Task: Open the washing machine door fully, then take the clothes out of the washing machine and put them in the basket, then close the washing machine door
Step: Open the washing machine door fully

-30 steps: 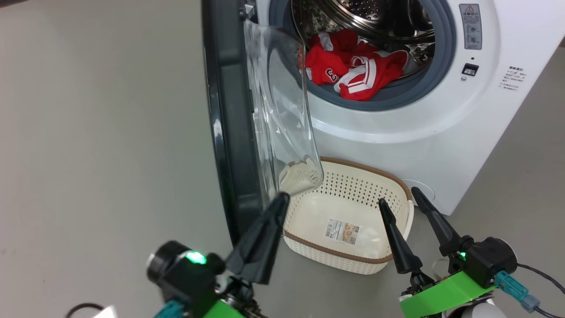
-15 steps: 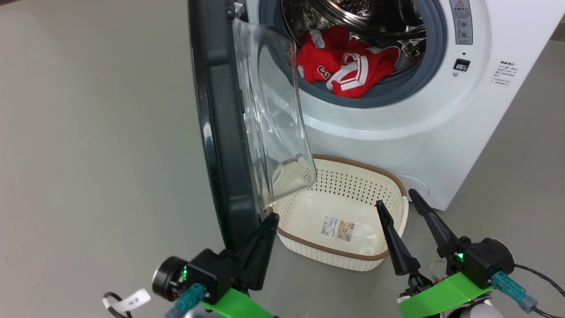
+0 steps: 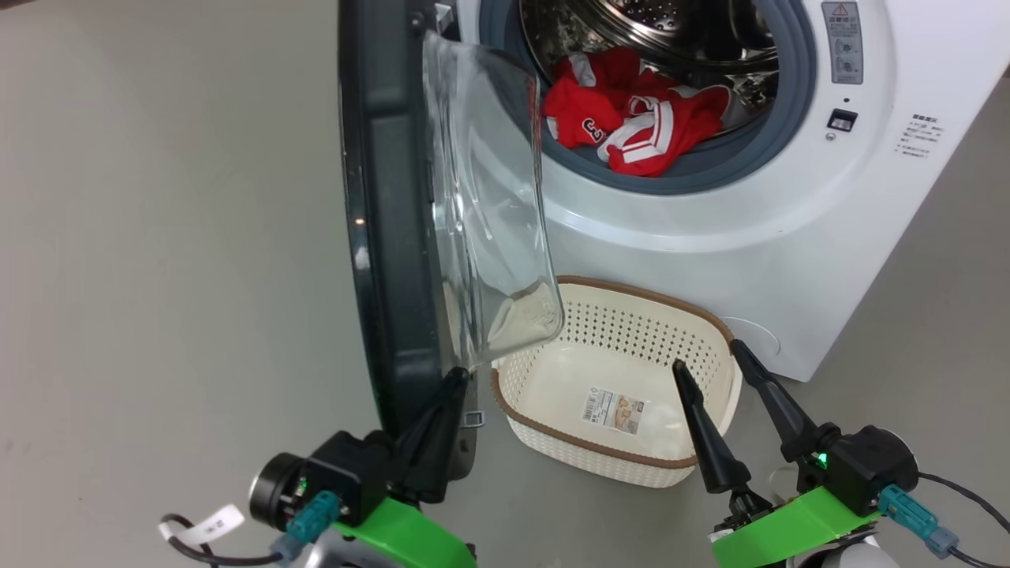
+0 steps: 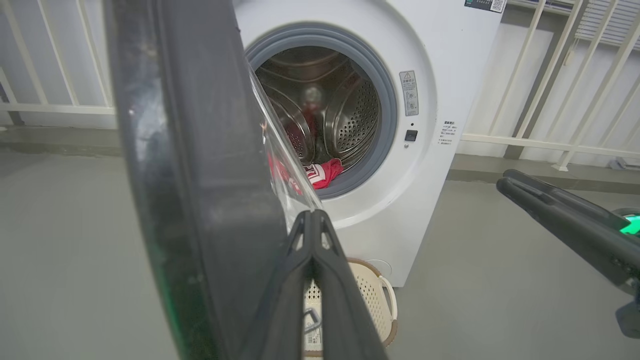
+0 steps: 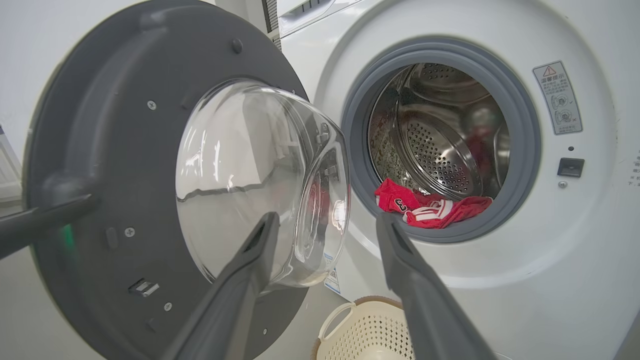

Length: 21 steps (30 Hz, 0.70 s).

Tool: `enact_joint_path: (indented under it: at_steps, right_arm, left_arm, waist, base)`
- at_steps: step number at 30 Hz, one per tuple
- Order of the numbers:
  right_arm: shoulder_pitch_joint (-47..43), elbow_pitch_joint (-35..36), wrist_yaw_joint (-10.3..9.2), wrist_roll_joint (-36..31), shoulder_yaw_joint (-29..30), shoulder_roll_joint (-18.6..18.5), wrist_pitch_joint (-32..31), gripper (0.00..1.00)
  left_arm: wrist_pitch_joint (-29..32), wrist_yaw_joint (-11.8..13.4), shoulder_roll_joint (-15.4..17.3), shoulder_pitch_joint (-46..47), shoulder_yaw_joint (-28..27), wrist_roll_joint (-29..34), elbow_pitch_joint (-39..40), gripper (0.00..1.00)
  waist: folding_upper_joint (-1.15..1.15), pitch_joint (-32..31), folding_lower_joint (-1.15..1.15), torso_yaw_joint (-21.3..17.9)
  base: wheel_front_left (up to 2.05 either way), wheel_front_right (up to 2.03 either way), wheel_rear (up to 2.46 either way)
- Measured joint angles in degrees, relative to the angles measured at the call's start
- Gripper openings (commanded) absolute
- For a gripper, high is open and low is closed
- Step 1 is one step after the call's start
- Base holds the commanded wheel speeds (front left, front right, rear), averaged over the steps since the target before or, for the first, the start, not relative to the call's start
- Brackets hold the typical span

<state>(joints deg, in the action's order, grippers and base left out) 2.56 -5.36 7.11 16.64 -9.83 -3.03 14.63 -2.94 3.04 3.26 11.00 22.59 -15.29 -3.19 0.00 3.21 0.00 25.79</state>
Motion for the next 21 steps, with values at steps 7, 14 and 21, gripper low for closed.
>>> enact_joint_path:
  at_steps: [7,14,21]
  right_arm:
    - [0.0,-0.4,0.00,0.5,0.0,0.0,0.0,1.00]
    - [0.0,-0.2,0.00,0.5,0.1,0.0,0.0,1.00]
    - [0.0,-0.2,0.00,0.4,0.1,0.0,0.0,1.00]
  left_arm:
    - [0.1,1.8,1.2,-0.3,-2.1,-0.8,0.3,0.00]
    - [0.1,3.2,3.0,-0.6,-5.1,-1.8,0.4,0.00]
    - [-0.8,4.6,4.6,-1.4,-9.1,-3.6,0.5,0.00]
  waist:
    - [0.00,0.0,0.00,1.4]
    - [0.00,0.2,0.00,2.3]
    - [0.00,0.7,0.00,2.5]
  base:
    - [0.00,0.00,0.00]
    - [0.00,0.00,0.00]
    - [0.00,0.00,0.00]
